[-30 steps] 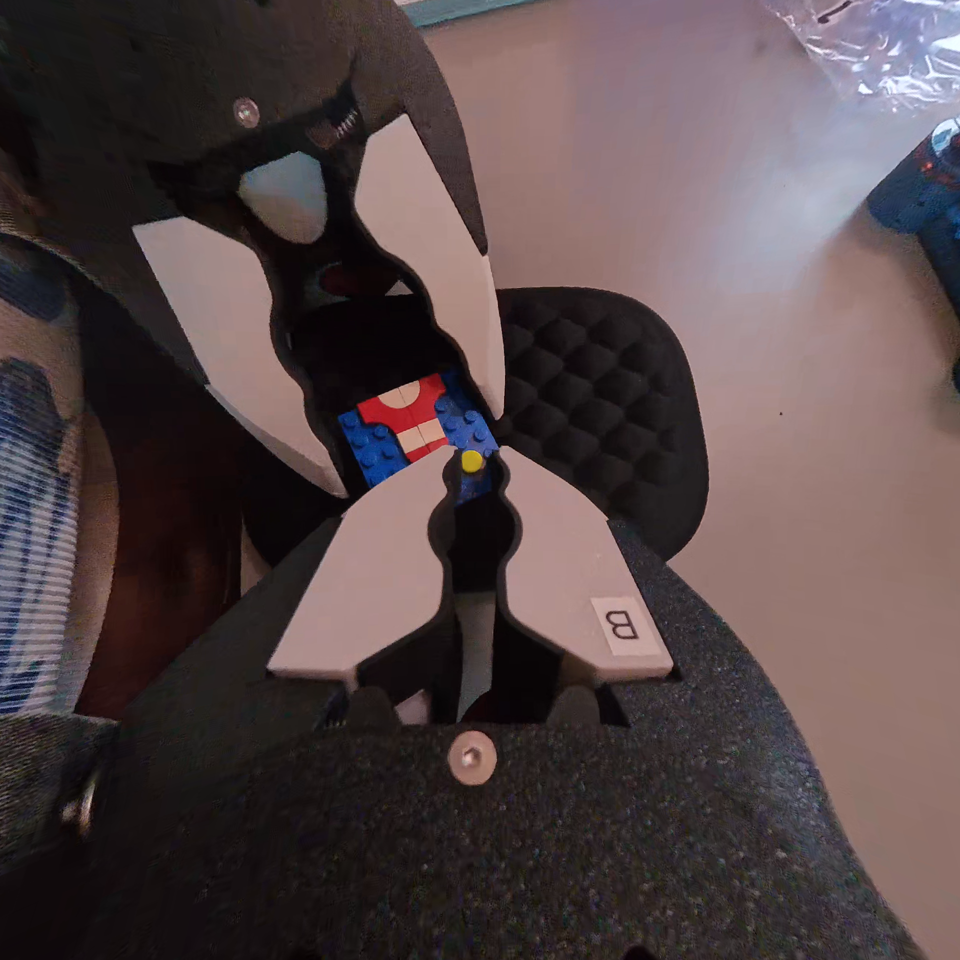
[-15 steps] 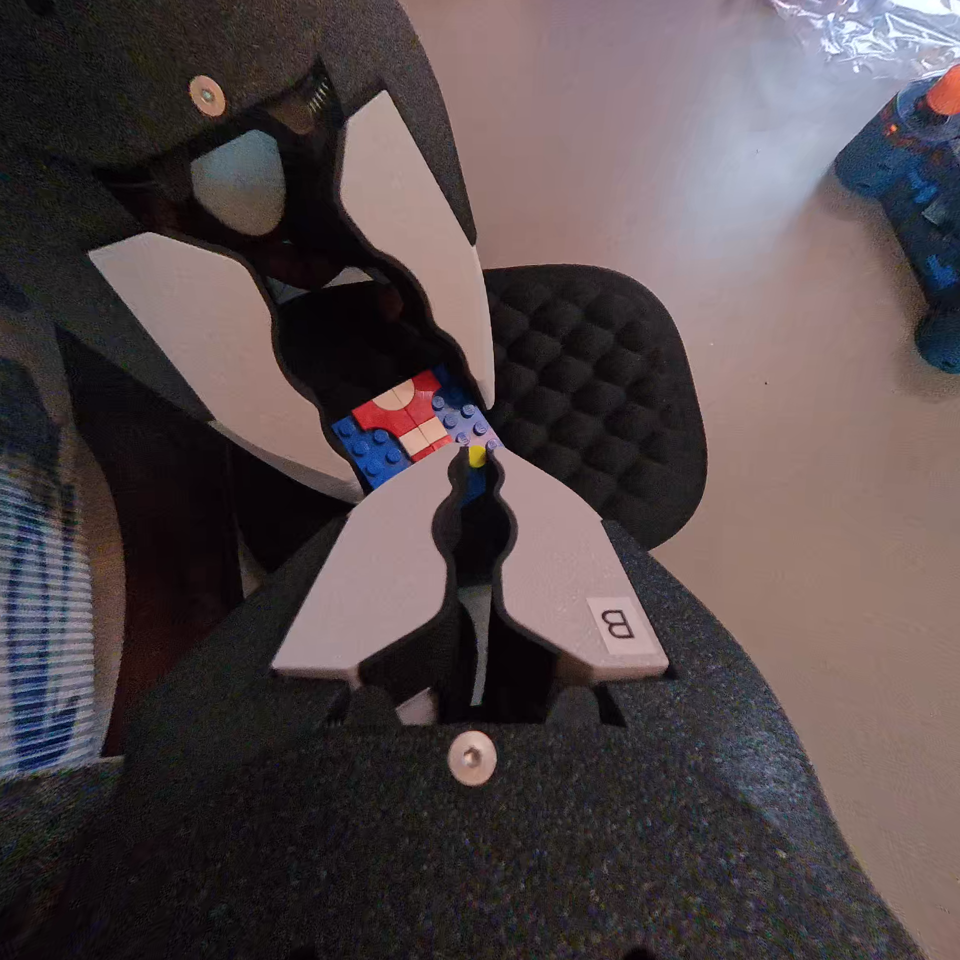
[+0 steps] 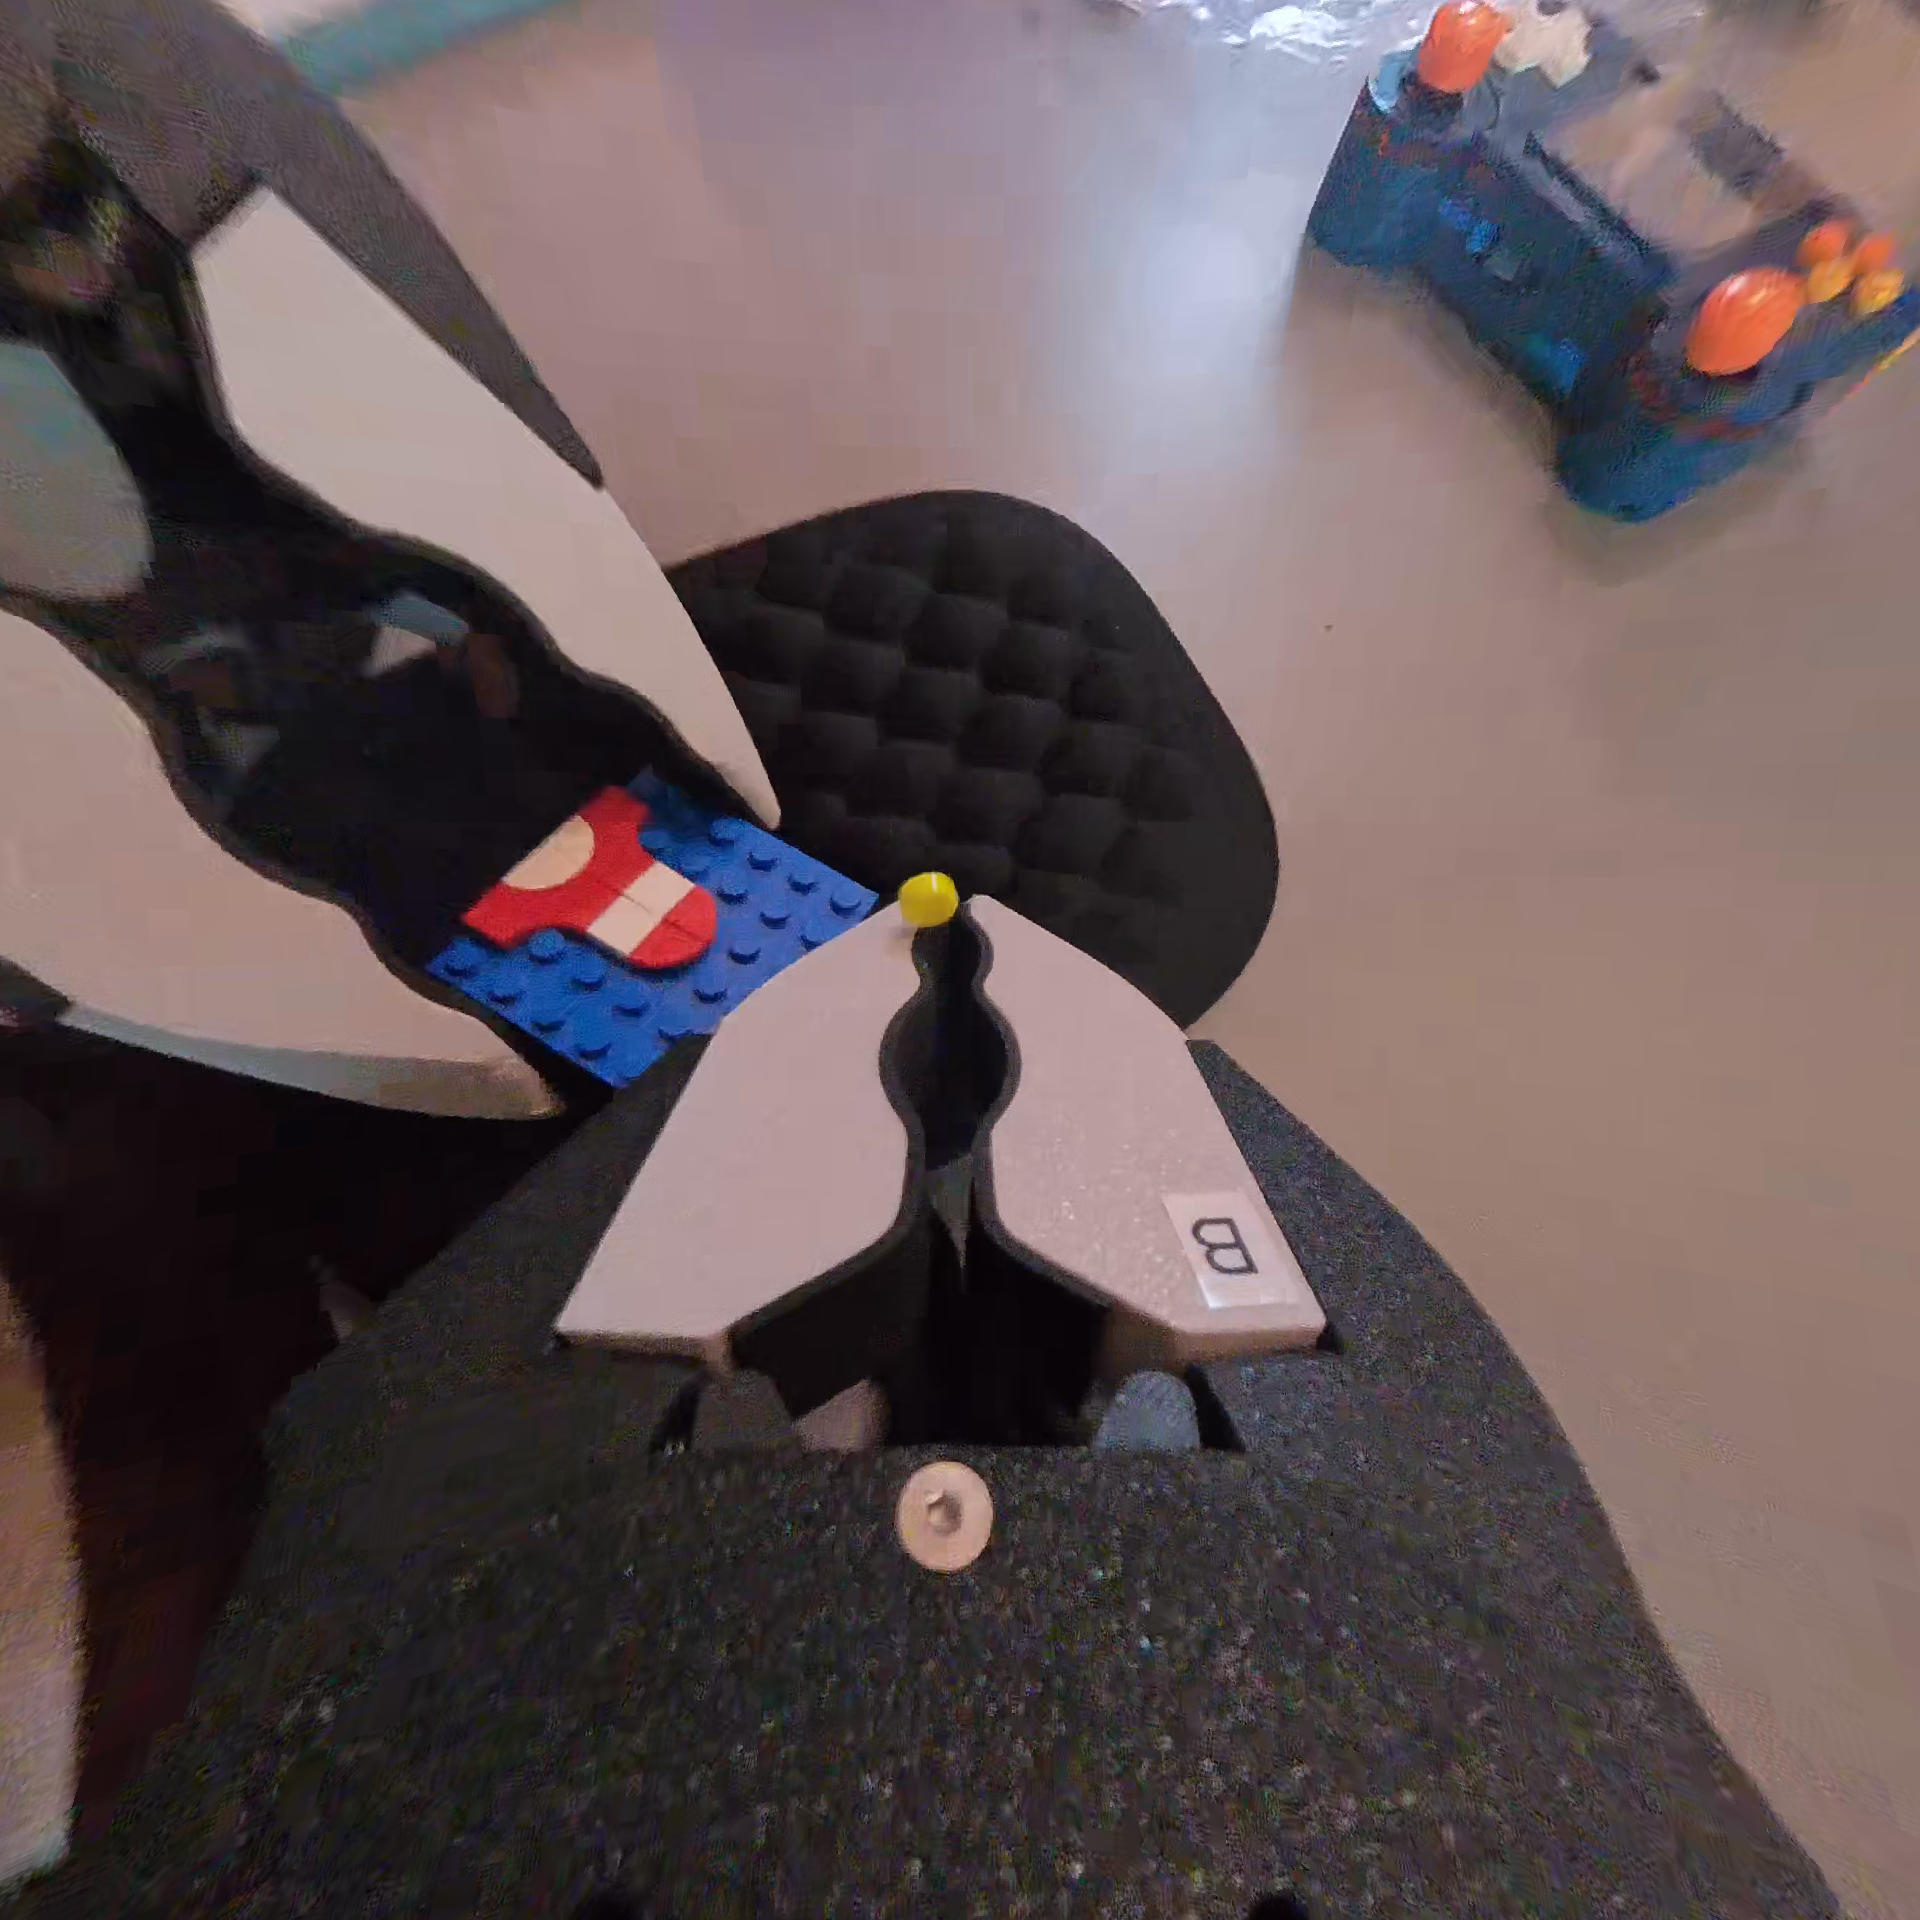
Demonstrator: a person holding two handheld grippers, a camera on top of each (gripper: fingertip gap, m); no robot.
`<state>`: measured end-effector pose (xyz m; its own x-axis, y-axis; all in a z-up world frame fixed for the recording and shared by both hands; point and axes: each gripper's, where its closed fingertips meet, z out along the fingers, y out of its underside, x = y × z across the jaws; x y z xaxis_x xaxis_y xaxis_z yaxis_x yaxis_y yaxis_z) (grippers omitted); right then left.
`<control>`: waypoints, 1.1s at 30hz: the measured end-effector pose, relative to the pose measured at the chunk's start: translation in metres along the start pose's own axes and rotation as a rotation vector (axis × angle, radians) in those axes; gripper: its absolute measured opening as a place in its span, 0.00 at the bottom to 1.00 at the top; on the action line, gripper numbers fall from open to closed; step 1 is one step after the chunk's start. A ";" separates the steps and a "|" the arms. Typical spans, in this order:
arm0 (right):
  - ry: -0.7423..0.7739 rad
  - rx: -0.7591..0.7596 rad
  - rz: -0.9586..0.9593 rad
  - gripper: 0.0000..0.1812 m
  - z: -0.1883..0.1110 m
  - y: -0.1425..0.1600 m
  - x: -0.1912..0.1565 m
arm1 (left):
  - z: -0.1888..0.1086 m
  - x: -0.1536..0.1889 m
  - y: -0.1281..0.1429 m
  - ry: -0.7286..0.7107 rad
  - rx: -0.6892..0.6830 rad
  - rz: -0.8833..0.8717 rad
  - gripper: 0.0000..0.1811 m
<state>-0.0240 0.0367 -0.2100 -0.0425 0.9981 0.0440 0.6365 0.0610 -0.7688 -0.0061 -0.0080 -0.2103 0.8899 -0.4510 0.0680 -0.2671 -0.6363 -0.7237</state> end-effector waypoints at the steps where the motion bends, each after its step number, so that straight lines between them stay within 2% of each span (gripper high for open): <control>1: -0.048 0.026 0.059 0.00 -0.001 0.001 -0.002 | 0.000 0.000 0.000 0.018 0.015 -0.015 0.30; 8: -0.094 0.096 0.156 0.00 -0.003 -0.005 0.000 | -0.002 -0.003 -0.007 0.021 0.064 -0.110 0.30; 12: -0.154 0.076 0.088 0.00 -0.009 -0.004 -0.002 | -0.003 -0.003 -0.007 0.013 0.080 -0.062 0.30; 14: -0.150 0.058 0.013 0.02 -0.013 -0.006 0.000 | -0.004 -0.004 -0.007 0.003 0.079 -0.016 0.30; 16: -0.144 0.087 -0.062 0.08 -0.017 -0.015 0.003 | -0.006 -0.007 -0.006 -0.035 0.086 0.029 0.30; 19: -0.148 0.075 -0.141 0.09 -0.013 -0.019 0.005 | -0.006 -0.010 -0.006 -0.061 0.099 0.041 0.30; 23: -0.148 0.046 -0.159 0.09 -0.001 -0.016 0.006 | -0.007 -0.011 -0.006 -0.058 0.134 0.034 0.30; 26: -0.137 0.041 -0.165 0.04 0.005 -0.014 0.005 | -0.006 -0.012 -0.006 -0.065 0.138 0.046 0.30; 28: -0.128 0.054 -0.166 0.04 0.006 -0.014 0.005 | -0.006 -0.012 -0.006 -0.068 0.136 0.058 0.30; 31: -0.090 0.075 -0.156 0.04 0.000 -0.016 0.012 | -0.006 -0.012 -0.007 -0.069 0.138 0.063 0.30; 33: -0.041 0.093 -0.153 0.04 -0.014 -0.020 0.025 | -0.006 -0.013 -0.008 -0.073 0.145 0.065 0.30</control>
<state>-0.0267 0.0605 -0.1848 -0.1655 0.9762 0.1403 0.5468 0.2092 -0.8107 -0.0174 -0.0011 -0.2016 0.8983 -0.4384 -0.0281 -0.2734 -0.5080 -0.8168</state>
